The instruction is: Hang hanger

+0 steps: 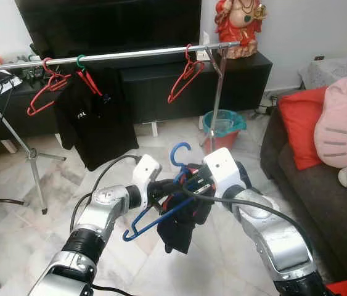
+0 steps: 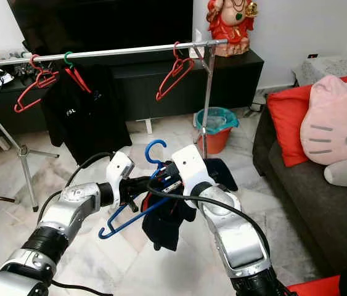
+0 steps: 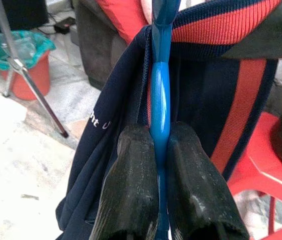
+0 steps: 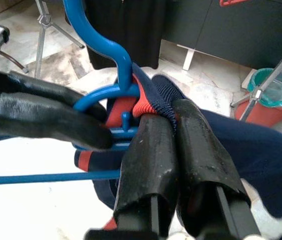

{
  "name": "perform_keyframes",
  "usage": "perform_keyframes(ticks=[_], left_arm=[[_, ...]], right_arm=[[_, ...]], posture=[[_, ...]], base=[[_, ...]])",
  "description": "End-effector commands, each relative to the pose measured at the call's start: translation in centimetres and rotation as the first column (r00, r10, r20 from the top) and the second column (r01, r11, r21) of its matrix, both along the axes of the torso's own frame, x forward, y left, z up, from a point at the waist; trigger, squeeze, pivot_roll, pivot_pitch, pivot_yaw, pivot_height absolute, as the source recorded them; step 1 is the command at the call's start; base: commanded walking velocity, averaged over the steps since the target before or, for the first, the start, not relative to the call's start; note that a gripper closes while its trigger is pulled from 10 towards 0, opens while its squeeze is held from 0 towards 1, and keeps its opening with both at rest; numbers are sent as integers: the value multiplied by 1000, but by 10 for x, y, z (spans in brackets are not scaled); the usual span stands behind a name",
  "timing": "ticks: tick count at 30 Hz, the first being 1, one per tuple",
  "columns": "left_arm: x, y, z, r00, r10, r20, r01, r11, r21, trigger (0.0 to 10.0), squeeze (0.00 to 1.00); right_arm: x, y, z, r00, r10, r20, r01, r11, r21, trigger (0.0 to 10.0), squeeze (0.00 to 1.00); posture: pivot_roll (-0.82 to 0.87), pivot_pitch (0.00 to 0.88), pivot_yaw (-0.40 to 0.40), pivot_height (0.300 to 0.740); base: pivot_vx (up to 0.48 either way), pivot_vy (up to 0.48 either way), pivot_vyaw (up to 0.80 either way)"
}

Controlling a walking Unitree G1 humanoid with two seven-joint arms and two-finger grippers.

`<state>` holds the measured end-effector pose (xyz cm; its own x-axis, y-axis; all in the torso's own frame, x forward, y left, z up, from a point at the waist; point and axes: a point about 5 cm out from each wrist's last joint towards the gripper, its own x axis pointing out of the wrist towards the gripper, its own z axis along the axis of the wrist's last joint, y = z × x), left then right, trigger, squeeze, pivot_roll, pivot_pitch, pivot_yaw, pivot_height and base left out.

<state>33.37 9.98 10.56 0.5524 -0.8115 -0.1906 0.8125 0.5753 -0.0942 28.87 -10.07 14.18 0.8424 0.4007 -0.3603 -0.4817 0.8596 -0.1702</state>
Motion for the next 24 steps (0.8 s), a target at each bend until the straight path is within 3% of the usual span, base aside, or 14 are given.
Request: perform_keyframes(ticks=[1,10,11,12,13,24], left_arm=[[5,3,10,999,23,44,-22,999,-24,10000,0],[6,6,9,995,77,59,-73,995,-60,10000,0],[7,6,10,995,83,63,-79,995,-65,10000,0],[7,6,10,994,90,65,-85,994,-72,10000,0],[8,6,11,993,97,69,-91,993,-80,10000,0],[10,5,13,989,125,74,-115,985,-126,10000,0]], right_arm=[[-2,0,7,1000,4,20,-4,1000,16,10000,0],[-1,-8,7,1000,-14,15,14,1000,2,10000,0],[-1,-8,7,1000,-14,14,14,1000,2,10000,227],[-1,-8,7,1000,-14,14,14,1000,2,10000,667],[-1,-8,7,1000,-14,15,14,1000,2,10000,1000],[-1,-9,9,1000,-10,19,10,1000,-2,10000,1000]], posture=[[-257,0,58,740],[-260,0,51,740],[-260,0,51,740],[-260,0,51,740],[-260,0,51,740],[-265,0,50,740]], base=[[0,0,0],[0,0,0],[0,0,0],[0,0,0],[0,0,0],[0,0,0]])
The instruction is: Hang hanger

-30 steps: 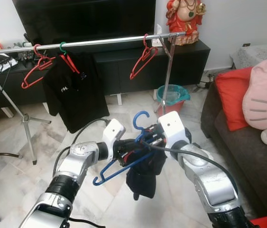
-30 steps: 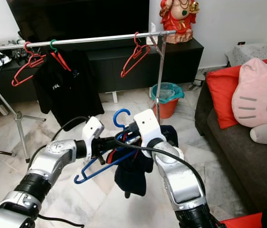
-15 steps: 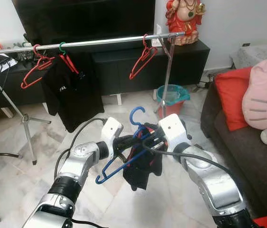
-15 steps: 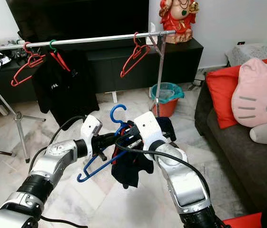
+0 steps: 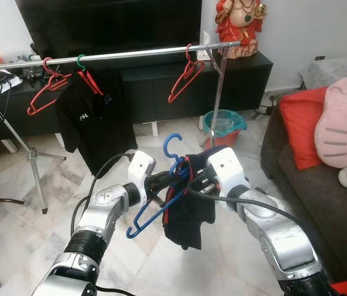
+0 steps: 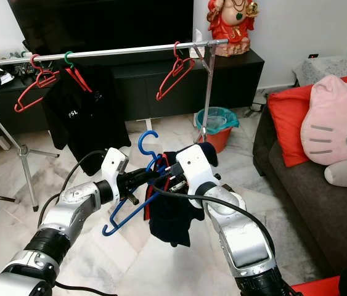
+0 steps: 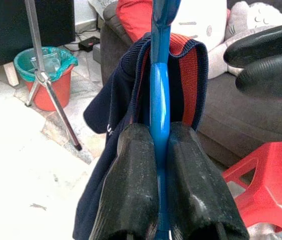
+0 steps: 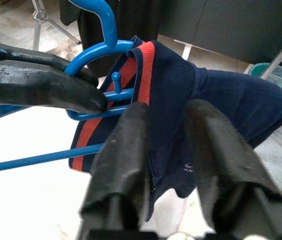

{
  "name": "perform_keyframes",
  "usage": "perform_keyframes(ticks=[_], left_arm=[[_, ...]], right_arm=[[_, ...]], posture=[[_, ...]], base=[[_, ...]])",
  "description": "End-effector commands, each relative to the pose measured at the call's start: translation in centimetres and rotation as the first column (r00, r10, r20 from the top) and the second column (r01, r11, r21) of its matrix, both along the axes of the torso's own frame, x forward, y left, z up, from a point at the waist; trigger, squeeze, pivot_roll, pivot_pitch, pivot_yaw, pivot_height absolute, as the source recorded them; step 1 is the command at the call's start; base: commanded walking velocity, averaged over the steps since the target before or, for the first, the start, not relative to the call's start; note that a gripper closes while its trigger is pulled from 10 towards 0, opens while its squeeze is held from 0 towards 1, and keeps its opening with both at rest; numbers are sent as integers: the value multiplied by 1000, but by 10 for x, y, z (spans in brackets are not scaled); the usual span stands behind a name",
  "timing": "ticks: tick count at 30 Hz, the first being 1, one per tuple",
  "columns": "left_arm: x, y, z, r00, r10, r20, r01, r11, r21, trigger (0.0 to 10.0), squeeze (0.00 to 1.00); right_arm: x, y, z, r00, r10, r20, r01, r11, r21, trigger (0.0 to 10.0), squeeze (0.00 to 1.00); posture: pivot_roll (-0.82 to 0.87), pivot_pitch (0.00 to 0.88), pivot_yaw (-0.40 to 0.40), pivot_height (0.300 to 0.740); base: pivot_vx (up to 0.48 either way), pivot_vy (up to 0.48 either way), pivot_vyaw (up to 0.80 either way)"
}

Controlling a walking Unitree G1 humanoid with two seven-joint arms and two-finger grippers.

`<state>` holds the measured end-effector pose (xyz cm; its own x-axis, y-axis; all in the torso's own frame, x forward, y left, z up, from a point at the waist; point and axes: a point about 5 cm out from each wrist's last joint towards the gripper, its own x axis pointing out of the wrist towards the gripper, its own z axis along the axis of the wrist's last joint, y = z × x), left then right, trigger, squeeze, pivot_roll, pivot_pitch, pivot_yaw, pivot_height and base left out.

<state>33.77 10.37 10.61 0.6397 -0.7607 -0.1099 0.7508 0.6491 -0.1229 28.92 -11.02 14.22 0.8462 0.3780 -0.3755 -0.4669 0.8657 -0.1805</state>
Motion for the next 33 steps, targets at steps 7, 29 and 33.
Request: perform_keyframes(ticks=[7,29,33], left_arm=[[7,1,19,998,21,60,-13,992,-127,10000,0],[-10,7,3,981,-193,-13,192,980,-60,10000,0],[-14,8,1,968,-250,-29,249,968,-26,10000,0]], right_arm=[[-3,-1,10,999,11,44,-11,1000,-7,10000,1000],[-5,-57,31,987,35,156,-10,987,-159,10000,0],[-6,-64,32,982,89,166,-56,979,-195,10000,0]], posture=[[-270,0,50,740],[-283,0,52,740],[-287,0,52,740]], base=[[0,0,0],[0,0,0],[0,0,0]])
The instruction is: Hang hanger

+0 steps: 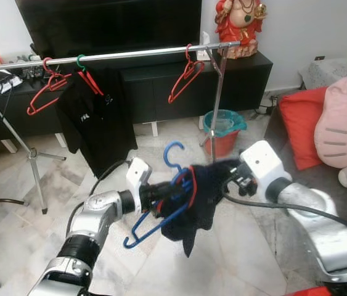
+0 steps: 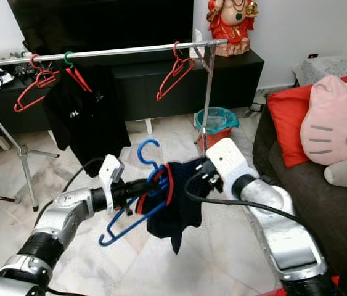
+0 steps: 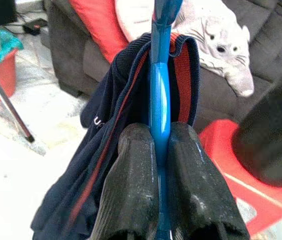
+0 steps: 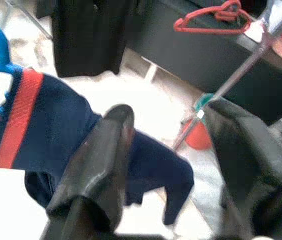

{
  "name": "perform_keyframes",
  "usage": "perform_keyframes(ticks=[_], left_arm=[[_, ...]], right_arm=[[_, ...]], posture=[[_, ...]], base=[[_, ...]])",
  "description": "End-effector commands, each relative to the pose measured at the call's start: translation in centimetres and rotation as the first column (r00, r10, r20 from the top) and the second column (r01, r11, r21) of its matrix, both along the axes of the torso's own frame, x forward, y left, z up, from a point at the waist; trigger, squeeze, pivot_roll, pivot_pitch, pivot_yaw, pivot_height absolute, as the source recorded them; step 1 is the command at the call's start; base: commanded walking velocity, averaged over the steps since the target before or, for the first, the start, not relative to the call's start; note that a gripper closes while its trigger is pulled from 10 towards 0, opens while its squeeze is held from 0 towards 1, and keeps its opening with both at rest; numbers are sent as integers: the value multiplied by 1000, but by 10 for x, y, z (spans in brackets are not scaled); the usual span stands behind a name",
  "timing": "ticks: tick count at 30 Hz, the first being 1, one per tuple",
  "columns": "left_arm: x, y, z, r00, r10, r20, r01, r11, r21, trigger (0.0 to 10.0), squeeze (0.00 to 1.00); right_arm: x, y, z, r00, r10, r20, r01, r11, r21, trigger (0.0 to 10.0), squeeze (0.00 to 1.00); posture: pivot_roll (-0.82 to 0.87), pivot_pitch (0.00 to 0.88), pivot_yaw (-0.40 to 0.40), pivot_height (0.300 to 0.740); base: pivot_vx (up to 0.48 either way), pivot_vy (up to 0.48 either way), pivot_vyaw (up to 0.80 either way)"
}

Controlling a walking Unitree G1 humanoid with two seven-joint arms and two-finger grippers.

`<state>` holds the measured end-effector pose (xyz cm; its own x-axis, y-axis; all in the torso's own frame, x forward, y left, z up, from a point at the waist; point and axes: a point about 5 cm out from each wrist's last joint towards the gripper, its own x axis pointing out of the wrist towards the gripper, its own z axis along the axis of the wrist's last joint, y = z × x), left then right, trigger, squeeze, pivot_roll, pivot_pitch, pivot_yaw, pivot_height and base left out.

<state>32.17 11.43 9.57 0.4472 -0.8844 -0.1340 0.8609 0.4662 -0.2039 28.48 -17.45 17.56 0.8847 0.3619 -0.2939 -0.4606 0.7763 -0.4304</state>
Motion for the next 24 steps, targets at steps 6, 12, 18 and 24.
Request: perform_keyframes(ticks=[6,12,18,24], left_arm=[[-7,0,12,988,-155,16,155,988,6,10000,0],[-9,-1,14,979,-203,11,203,979,6,10000,0],[-16,-3,22,941,-339,11,339,941,19,10000,0],[-21,-4,26,914,-406,14,406,913,31,10000,0]], right_arm=[[-12,-11,-4,970,236,-61,-240,969,-64,10000,0],[-19,-19,-7,942,314,-121,-325,942,-87,10000,0],[-32,-43,-9,881,414,-228,-443,892,-88,10000,0],[-35,-54,-8,834,477,-277,-514,855,-73,10000,0]], posture=[[-289,0,50,740],[-296,0,48,740],[-300,0,49,740],[-301,0,48,740]], base=[[0,0,0],[0,0,0],[0,0,0],[0,0,0]])
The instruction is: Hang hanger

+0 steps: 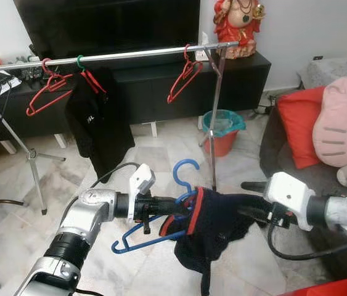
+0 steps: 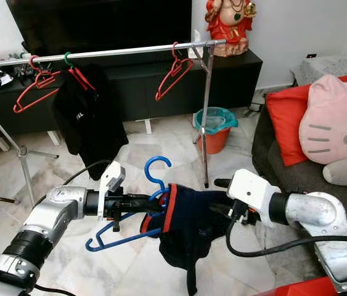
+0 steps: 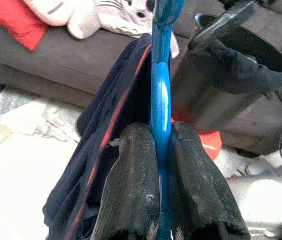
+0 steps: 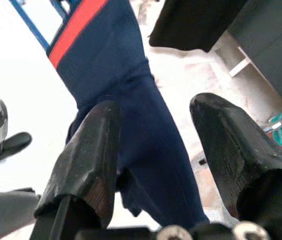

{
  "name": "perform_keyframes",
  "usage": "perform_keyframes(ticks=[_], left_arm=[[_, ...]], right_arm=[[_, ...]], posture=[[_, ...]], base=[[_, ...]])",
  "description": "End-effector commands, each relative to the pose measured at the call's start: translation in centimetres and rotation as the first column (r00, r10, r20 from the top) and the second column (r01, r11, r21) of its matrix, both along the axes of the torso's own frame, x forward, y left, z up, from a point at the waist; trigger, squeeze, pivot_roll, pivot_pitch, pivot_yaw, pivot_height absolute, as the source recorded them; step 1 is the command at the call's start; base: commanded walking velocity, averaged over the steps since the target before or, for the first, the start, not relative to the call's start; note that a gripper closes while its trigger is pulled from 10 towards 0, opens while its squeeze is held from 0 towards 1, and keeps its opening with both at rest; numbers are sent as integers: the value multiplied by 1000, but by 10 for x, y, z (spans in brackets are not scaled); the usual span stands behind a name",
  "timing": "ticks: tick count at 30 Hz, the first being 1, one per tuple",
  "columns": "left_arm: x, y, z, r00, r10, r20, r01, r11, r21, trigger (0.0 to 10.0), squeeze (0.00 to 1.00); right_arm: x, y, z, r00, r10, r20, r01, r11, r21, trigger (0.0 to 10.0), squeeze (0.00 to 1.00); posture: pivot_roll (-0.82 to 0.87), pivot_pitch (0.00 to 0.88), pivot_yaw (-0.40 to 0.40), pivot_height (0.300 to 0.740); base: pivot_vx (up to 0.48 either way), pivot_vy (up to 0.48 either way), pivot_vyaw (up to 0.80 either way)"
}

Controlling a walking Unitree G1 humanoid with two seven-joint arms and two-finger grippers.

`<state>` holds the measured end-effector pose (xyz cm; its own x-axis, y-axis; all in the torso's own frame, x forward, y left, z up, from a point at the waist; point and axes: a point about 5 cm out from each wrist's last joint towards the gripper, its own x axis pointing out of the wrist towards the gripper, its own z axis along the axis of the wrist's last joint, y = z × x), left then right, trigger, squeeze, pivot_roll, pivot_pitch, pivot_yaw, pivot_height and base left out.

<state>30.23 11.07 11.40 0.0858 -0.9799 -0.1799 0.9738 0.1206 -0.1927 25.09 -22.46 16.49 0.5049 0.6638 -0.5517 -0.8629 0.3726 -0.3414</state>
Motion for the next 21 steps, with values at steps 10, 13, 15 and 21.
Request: perform_keyframes(ticks=[10,13,15,21], left_arm=[[-6,-3,12,994,-104,39,105,994,-13,10000,0],[-6,-4,13,992,-115,42,116,993,-13,10000,0],[-6,-5,14,992,-122,45,123,992,-11,10000,0],[-5,-8,17,990,-131,53,132,991,-14,10000,0]], right_arm=[[-10,-1,0,978,167,-126,-153,982,114,10000,0],[-9,0,0,974,187,-130,-167,974,155,10000,0],[-9,2,-1,966,213,-145,-185,966,183,10000,0],[-7,5,-10,959,230,-166,-199,963,180,10000,0]], posture=[[-298,0,43,740],[-298,0,43,740],[-297,0,43,740],[-293,0,41,740]], base=[[0,0,0],[0,0,0],[0,0,0],[0,0,0]])
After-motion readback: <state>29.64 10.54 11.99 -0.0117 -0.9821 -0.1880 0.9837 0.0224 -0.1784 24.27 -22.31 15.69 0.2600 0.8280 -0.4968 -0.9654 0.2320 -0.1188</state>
